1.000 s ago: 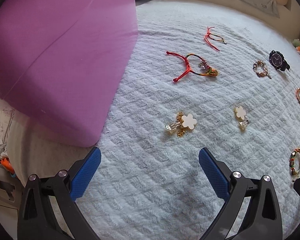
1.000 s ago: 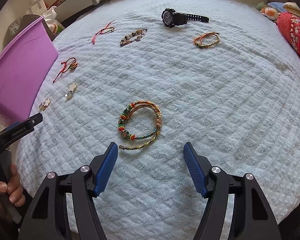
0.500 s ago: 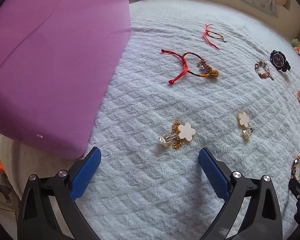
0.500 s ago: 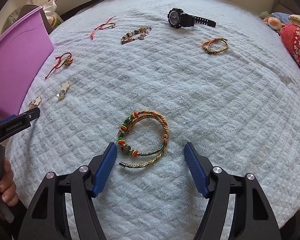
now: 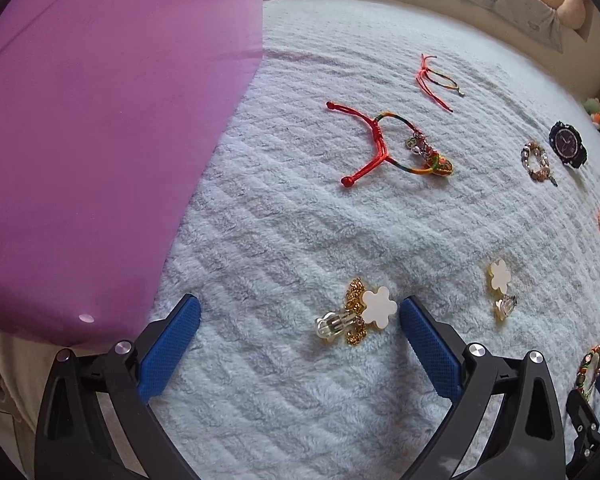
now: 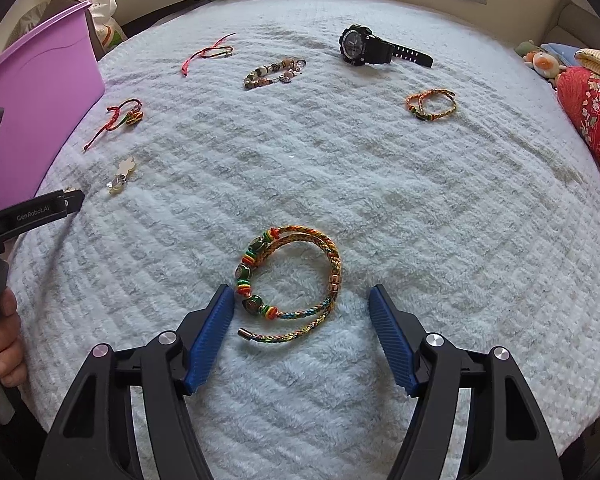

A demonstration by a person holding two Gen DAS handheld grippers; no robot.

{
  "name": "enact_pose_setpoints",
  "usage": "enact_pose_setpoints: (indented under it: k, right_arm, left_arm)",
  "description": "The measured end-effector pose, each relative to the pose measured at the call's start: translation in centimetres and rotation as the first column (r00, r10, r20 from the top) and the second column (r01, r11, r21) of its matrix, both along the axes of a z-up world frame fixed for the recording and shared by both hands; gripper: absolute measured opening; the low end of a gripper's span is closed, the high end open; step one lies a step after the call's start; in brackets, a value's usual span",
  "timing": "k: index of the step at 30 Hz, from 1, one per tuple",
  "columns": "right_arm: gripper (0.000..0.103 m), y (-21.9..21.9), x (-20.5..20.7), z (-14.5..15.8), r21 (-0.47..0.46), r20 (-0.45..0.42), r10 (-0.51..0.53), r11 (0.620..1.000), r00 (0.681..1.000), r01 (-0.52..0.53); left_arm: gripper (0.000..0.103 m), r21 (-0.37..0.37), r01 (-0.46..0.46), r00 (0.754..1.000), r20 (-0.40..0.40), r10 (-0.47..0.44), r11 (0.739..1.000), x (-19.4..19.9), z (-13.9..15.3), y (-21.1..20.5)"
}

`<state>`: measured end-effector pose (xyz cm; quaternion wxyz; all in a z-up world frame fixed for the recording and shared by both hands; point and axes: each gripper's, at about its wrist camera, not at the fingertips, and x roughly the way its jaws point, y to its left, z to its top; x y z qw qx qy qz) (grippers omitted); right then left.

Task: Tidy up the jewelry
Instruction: 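Grasp the white flower earring with the left tool while the right tool grasps the beaded bracelet, then carry the earring and beaded bracelet over the pink tub with both tools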

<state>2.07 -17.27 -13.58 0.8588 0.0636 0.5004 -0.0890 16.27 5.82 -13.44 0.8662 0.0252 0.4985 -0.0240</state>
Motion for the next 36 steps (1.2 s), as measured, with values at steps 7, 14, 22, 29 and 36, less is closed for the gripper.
enact_pose_setpoints:
  k: [7,14,22,29,36]
  right_arm:
    - [0.055,0.9,-0.1,0.2,-0.023,0.006,0.024,0.999,1.0,-0.024]
    - [0.033,1.1,0.1,0.5,0.007,0.007,0.036,0.999,0.999,-0.036]
    - [0.011,1.2,-0.1,1.1,0.02,0.011,0.044,0.999,0.999,-0.044]
    - [0.011,0.9,-0.9,2.2,0.037,0.024,0.031,0.999,0.999,-0.032]
    - [0.011,0.9,-1.6,3.9,0.045,0.056,0.028,0.999,0.998,-0.031]
  left_arm:
    - [0.069,0.044,0.061,0.996,0.064,-0.064,0.997,-2.1,0.7,-1.6]
    - [0.044,0.006,0.106,0.992,0.066,-0.106,0.994,-2.9,1.1,-1.5]
    - [0.01,-0.041,0.121,0.992,0.042,-0.12,0.992,-3.3,1.5,-0.4]
    - [0.009,-0.081,0.141,0.989,0.048,-0.138,0.987,-4.8,2.4,0.1]
    - [0.009,-0.114,0.195,0.979,0.079,-0.187,0.974,-6.2,5.0,0.1]
